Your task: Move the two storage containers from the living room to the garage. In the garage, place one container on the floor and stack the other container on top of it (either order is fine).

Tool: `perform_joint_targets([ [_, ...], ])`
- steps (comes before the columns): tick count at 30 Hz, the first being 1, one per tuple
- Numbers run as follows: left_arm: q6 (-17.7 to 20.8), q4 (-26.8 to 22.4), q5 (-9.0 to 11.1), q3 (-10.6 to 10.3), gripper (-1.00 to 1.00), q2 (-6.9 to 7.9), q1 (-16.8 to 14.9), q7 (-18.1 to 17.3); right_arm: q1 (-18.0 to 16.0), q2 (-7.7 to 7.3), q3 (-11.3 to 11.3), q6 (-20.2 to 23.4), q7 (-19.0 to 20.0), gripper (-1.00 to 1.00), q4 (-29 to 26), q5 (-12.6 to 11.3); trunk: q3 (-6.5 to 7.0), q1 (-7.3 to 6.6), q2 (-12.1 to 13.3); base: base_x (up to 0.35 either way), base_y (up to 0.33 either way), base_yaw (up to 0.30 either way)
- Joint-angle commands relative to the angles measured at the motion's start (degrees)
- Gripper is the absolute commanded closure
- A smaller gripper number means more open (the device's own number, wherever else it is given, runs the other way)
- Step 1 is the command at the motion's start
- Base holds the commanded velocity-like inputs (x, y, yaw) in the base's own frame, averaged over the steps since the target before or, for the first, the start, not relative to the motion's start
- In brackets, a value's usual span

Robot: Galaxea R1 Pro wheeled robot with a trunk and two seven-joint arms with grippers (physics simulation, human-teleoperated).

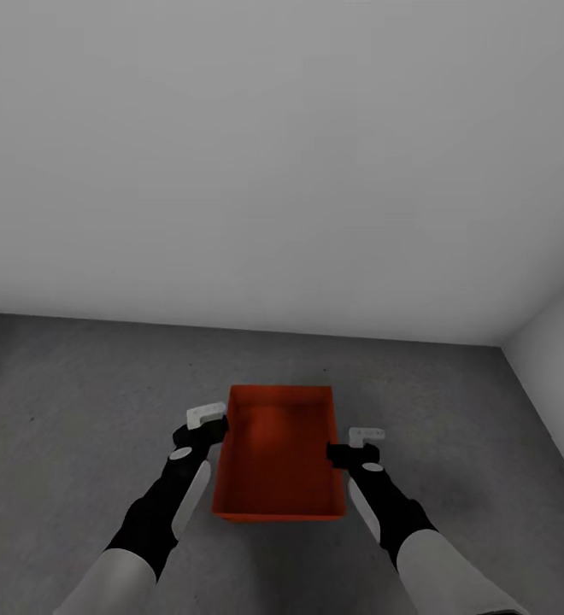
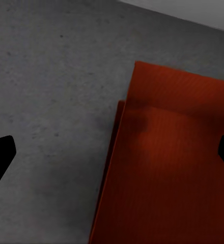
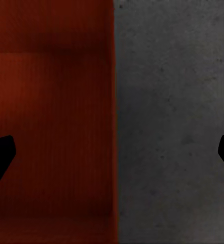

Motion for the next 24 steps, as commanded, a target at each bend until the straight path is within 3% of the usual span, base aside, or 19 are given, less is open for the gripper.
perform_joint_targets([
  [1,0.2,-0.1,0.7,-0.1,-1.0,0.06,0.0,0.4,0.0,-0.43,-0.2,1.3,-0.4,-1.0,-1.0,-0.2,0.14,-0.22,0.4,0.0,0.0,0.0],
  [8,0.2,-0.1,0.4,0.1,-1.0,-0.12,0.0,0.6,0.0,-1.41,-2.1,5.7,-0.4,-1.0,-2.9,-0.1,1.39,-1.76,3.2,0.0,0.0,0.0],
  [24,1.8,0.7,1.2,0.0,-1.0,0.21,0.0,-0.2,0.0,-1.95,-2.1,6.7,0.2,-1.0,-2.4,-0.3,4.27,-5.27,9.6,0.0,0.0,0.0],
])
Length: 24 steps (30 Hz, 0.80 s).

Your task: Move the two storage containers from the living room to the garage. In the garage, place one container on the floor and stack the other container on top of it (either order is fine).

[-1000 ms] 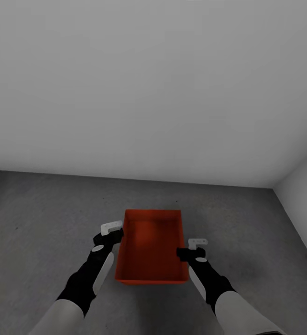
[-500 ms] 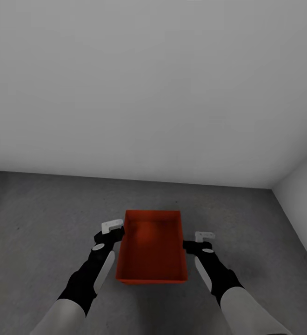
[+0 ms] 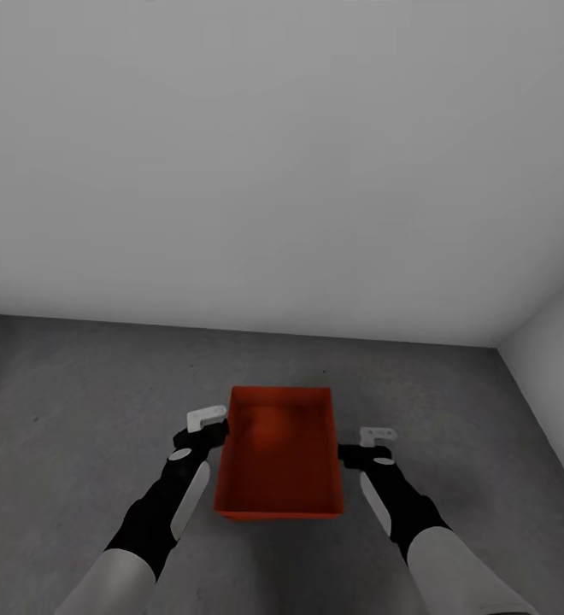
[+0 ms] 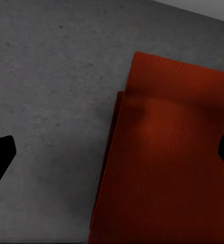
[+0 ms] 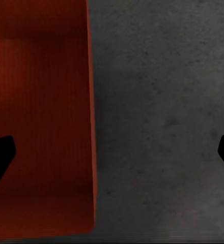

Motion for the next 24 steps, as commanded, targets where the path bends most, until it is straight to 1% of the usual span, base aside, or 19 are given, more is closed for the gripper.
perform_joint_targets([
  [1,0.3,-0.1,0.6,-0.1,-1.0,0.06,0.0,0.4,0.0,-0.1,0.1,0.4,-0.3,-1.0,-0.1,-0.2,0.13,-0.21,0.4,0.0,0.0,0.0],
  [4,0.5,0.4,0.8,0.1,-1.0,0.31,0.0,0.3,0.0,-0.22,0.1,0.5,-0.2,-1.0,0.0,-0.2,0.67,-0.87,1.6,0.0,0.0,0.0],
  [8,0.5,2.5,0.8,0.3,-1.0,0.91,0.0,0.1,0.0,-0.57,0.0,0.5,-0.1,-1.0,0.1,0.0,1.39,-1.75,3.2,0.0,0.0,0.0],
  [12,0.6,4.0,0.8,0.3,-1.0,1.37,0.0,-0.1,0.0,-2.68,0.1,0.6,-0.1,-1.0,0.2,0.1,2.1,-2.63,4.8,0.0,0.0,0.0],
  [17,0.6,4.4,0.8,0.3,-1.0,1.47,0.0,-0.2,0.0,-4.34,0.2,0.5,-0.1,-1.0,1.1,0.2,3.0,-3.73,6.8,0.0,0.0,0.0],
  [19,0.6,4.6,0.9,0.3,-1.0,1.48,0.0,-0.3,0.0,-5.13,0.3,0.5,-0.1,-1.0,2.9,0.3,3.36,-4.17,7.6,0.0,0.0,0.0],
  [24,1.0,5.4,0.9,0.3,-1.0,1.38,0.0,-0.2,0.0,-5.74,0.4,-0.2,-0.1,-1.0,5.2,0.2,4.26,-5.26,9.6,0.0,0.0,0.0],
])
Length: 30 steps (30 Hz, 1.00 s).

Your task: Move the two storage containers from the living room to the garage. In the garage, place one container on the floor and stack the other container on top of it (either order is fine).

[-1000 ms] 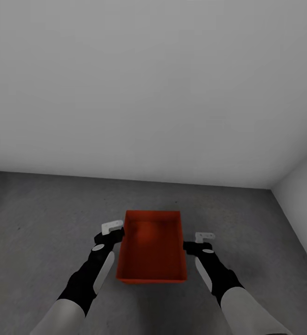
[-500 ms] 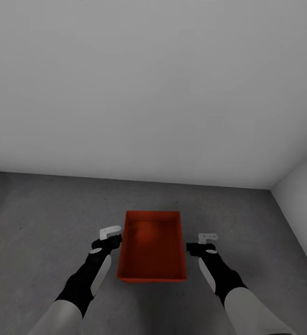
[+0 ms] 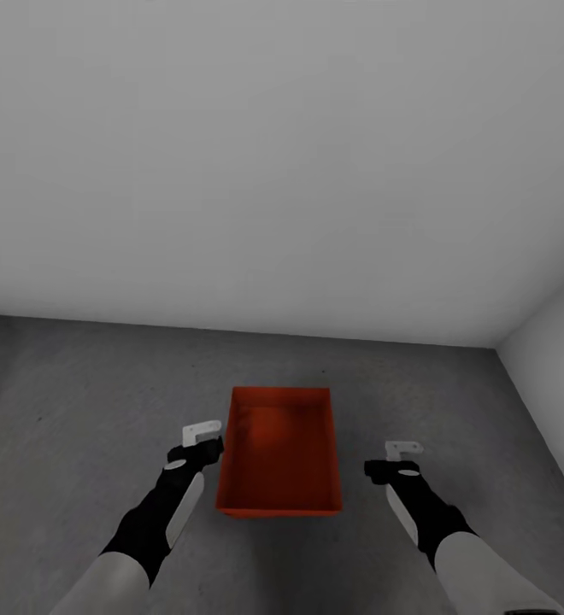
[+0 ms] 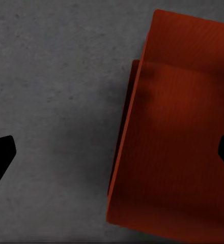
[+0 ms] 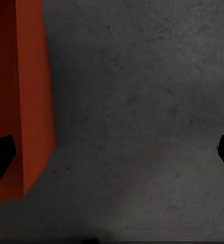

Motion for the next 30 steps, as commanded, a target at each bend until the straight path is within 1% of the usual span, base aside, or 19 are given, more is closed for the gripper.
perform_joint_targets([
  [1,0.3,0.0,0.6,-0.2,-1.0,0.08,0.0,0.5,0.0,-0.05,0.1,0.3,-0.2,-1.0,0.1,-0.2,0.12,-0.2,0.3,0.0,0.0,0.0],
  [8,0.2,2.5,0.6,-0.2,-1.0,0.32,0.0,0.5,0.0,-0.04,0.1,0.3,-0.2,-1.0,0.3,-0.3,1.38,-1.74,3.2,0.0,0.0,0.0],
  [15,0.2,3.0,0.7,-0.1,-1.0,0.34,0.0,0.5,0.0,0.04,0.1,0.5,-0.2,-1.0,0.4,-0.2,2.63,-3.28,6.0,0.0,0.0,0.0],
  [19,0.2,4.2,0.8,-0.1,-1.0,0.34,0.0,0.6,0.0,0.01,0.1,0.4,-0.3,-1.0,0.6,-0.1,3.35,-4.16,7.6,0.0,0.0,0.0],
  [22,0.1,6.4,0.8,0.2,-1.0,0.4,0.0,0.6,0.0,-0.02,0.0,0.2,-0.3,-1.0,2.6,-0.2,3.89,-4.82,8.8,0.0,0.0,0.0],
  [25,-0.2,9.4,1.0,0.7,-1.0,0.38,0.0,0.5,0.0,-0.05,0.0,-0.5,-0.4,-1.0,6.4,0.0,3.9,-4.83,8.8,0.0,0.0,0.0],
  [27,-0.3,12.3,1.3,1.1,-1.0,0.32,0.0,0.5,0.0,-0.08,0.0,-2.5,-0.4,-1.0,10.2,0.0,3.9,-4.83,8.8,0.0,0.0,0.0],
  [28,-0.3,13.1,1.4,1.1,-1.0,0.31,0.0,0.5,0.0,-0.08,0.0,-3.1,-0.4,-1.0,11.1,0.1,3.9,-4.83,8.8,0.0,0.0,0.0],
  [30,-0.5,16.2,1.7,1.3,-1.0,0.3,0.0,0.5,0.0,-0.11,0.0,-5.7,-0.3,-1.0,14.4,0.1,3.9,-4.83,8.8,0.0,0.0,0.0],
])
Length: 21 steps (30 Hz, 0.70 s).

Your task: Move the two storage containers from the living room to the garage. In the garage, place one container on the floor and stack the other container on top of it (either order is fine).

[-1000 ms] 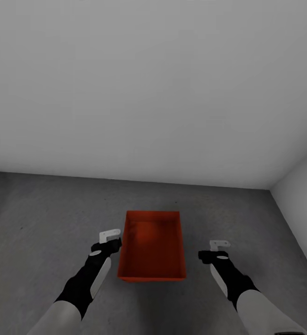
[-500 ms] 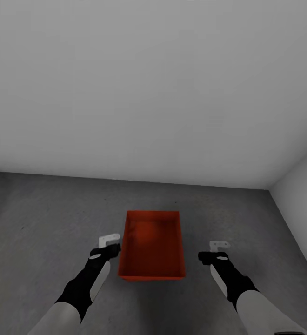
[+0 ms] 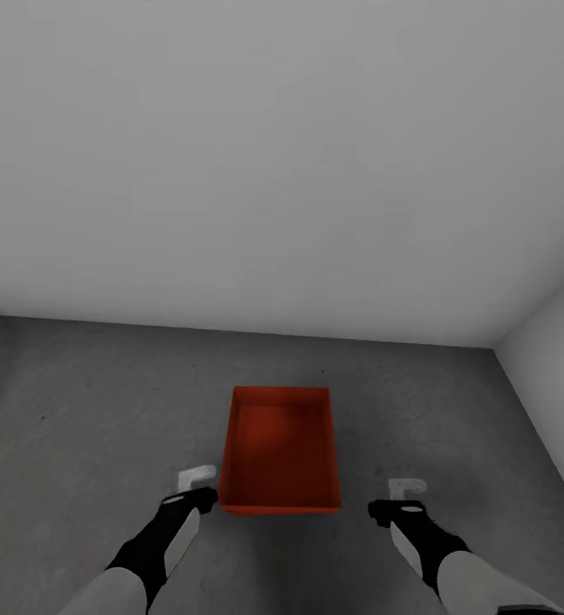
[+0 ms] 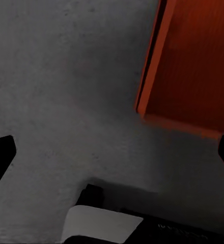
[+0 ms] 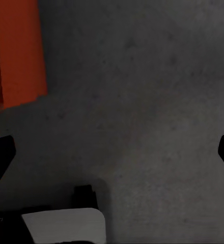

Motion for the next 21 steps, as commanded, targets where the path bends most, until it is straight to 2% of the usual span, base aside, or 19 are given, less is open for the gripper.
perform_joint_targets([
  [1,0.2,0.6,0.7,-0.4,-1.0,0.06,0.0,0.5,0.0,-0.02,0.2,-0.2,-0.2,-1.0,0.6,-0.1,-0.08,0.03,-0.1,0.0,0.0,0.0],
  [9,-0.3,8.6,3.2,-0.4,-1.0,0.15,0.0,0.5,0.0,-0.53,0.3,-2.4,-0.1,-1.0,7.5,-0.1,-0.08,0.03,-0.1,0.0,0.0,0.0],
  [12,-2.7,13.0,3.6,-0.4,-1.0,0.4,0.0,0.4,0.0,-0.59,0.4,-4.0,-0.1,-1.0,11.7,-0.1,-0.08,0.03,-0.1,0.0,0.0,0.0],
  [17,-6.9,19.6,3.7,-0.4,-1.0,0.51,0.0,0.4,0.4,-0.72,0.4,-7.6,-0.1,-1.0,14.2,-0.1,-0.08,0.03,-0.1,0.0,0.0,0.0],
  [21,-9.9,25.6,3.8,-0.5,-1.0,0.55,0.0,0.5,3.7,-0.79,0.4,-8.8,-0.2,-1.0,14.7,0.0,-0.08,0.03,-0.1,0.0,0.0,0.0],
])
